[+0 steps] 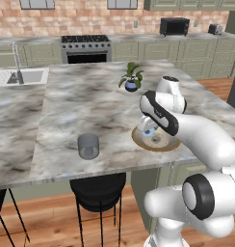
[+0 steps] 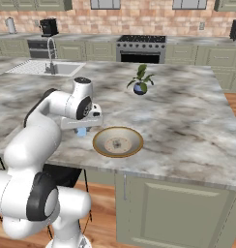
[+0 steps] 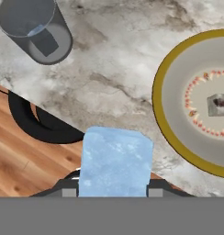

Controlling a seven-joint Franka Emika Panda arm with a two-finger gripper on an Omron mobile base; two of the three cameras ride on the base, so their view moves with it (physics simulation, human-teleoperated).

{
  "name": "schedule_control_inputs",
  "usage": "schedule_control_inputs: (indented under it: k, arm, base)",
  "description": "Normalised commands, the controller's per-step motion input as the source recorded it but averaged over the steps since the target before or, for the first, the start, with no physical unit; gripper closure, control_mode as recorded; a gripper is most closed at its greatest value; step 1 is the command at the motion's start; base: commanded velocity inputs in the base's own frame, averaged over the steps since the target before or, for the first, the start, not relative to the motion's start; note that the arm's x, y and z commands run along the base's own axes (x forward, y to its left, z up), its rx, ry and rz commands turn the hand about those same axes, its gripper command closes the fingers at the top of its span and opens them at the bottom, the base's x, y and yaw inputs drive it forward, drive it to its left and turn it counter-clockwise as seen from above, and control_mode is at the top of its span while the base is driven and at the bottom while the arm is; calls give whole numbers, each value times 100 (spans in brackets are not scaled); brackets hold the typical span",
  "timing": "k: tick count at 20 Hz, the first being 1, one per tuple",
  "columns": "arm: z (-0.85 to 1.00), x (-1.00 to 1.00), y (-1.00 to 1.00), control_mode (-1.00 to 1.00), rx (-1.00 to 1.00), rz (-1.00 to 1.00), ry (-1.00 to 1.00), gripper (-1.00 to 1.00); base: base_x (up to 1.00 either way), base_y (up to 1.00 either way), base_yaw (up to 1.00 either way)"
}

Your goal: There are four ice cubes in the ice bowl. Place two ice cubes in each glass of water.

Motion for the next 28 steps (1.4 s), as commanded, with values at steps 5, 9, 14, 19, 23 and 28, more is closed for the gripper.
schedule_control_inputs:
  k: [5,9,14,19,23,28]
  arm:
    - [0,0,0,100,0,0,0,100]
    - [0,0,0,100,0,0,0,100]
    - [0,0,0,100,0,0,0,100]
    - [0,0,0,100,0,0,0,100]
    - [0,0,0,100,0,0,0,100]
    - [0,0,0,100,0,0,0,100]
  base:
    - [0,0,0]
    - [0,0,0]
    - [-7,6,1]
    - [-1,46,0]
    - [0,65,0]
    - [0,74,0]
